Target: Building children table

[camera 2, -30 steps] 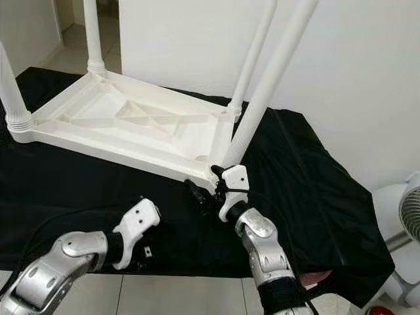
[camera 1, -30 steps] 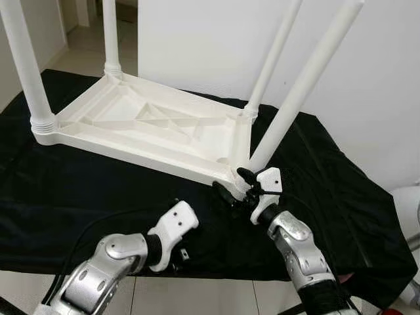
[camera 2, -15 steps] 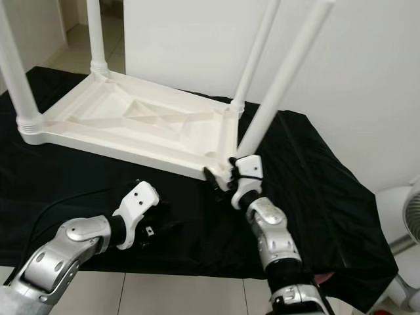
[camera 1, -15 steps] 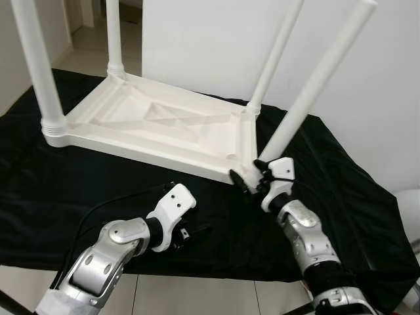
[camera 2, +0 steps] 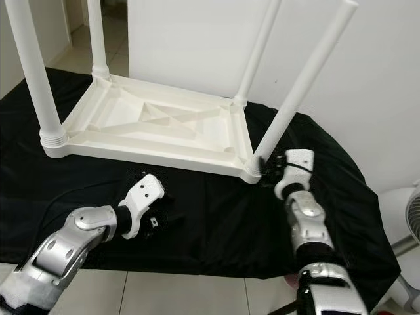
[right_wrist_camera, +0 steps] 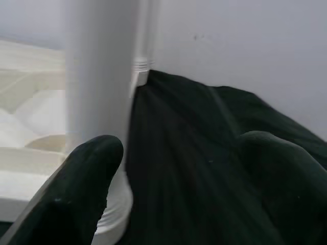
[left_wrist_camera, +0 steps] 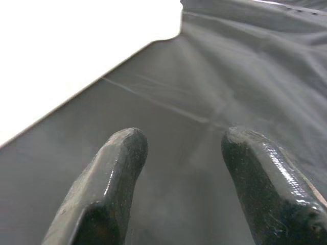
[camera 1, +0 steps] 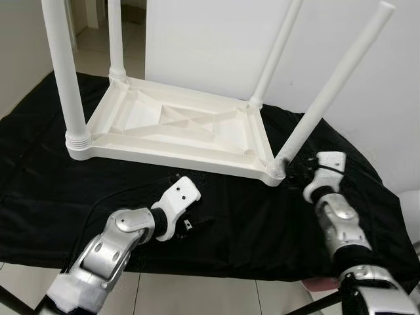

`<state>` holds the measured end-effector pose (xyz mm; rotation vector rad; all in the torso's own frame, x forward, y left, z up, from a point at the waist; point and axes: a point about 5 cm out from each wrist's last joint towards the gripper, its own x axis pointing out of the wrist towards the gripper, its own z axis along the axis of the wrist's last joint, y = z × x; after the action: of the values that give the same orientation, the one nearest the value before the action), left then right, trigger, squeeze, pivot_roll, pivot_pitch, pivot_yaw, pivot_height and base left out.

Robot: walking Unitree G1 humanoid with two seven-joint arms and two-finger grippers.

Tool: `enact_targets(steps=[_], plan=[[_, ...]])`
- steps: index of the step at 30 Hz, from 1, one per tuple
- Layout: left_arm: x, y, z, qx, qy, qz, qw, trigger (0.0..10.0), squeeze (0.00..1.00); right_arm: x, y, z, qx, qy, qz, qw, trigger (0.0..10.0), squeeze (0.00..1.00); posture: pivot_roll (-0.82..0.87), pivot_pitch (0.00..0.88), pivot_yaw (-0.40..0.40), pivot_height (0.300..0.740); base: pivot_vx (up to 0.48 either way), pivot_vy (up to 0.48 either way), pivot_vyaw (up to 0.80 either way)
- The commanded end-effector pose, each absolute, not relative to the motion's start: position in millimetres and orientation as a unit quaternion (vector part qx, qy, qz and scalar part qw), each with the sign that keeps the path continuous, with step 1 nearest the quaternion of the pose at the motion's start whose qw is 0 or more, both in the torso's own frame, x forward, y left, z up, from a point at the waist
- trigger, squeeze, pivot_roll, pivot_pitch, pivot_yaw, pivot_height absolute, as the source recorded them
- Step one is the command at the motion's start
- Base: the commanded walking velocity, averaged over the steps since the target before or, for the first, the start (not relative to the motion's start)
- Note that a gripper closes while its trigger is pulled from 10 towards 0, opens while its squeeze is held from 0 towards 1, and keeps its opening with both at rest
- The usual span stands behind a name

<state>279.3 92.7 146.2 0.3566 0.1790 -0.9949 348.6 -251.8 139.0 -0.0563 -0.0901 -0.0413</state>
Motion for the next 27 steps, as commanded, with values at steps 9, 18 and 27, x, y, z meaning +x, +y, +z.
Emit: enact_targets(steps=[9, 18, 27], plan=[[319, 102, 170, 0.203, 0.033, -0.397, 0.894, 10.0, 0.00, 343, -243, 125, -0.009, -0.046, -0.026, 0.999, 10.0, 0.00, 0.03, 0.000, -0.136, 0.740, 0.000, 0.000, 0.00], [337, 97, 193, 0.211, -0.016, -0.379, 0.901, 10.0, 0.00, 349, -223, 119, 0.005, -0.041, 0.014, 0.999, 10.0, 0.00, 0.02, 0.000, -0.123, 0.740, 0.000, 0.000, 0.00], [335, 84, 206, 0.214, -0.055, -0.397, 0.891, 10.0, 0.00, 360, -224, 131, 0.014, -0.051, -0.008, 0.999, 10.0, 0.00, 0.01, 0.000, -0.139, 0.740, 0.000, 0.000, 0.00]])
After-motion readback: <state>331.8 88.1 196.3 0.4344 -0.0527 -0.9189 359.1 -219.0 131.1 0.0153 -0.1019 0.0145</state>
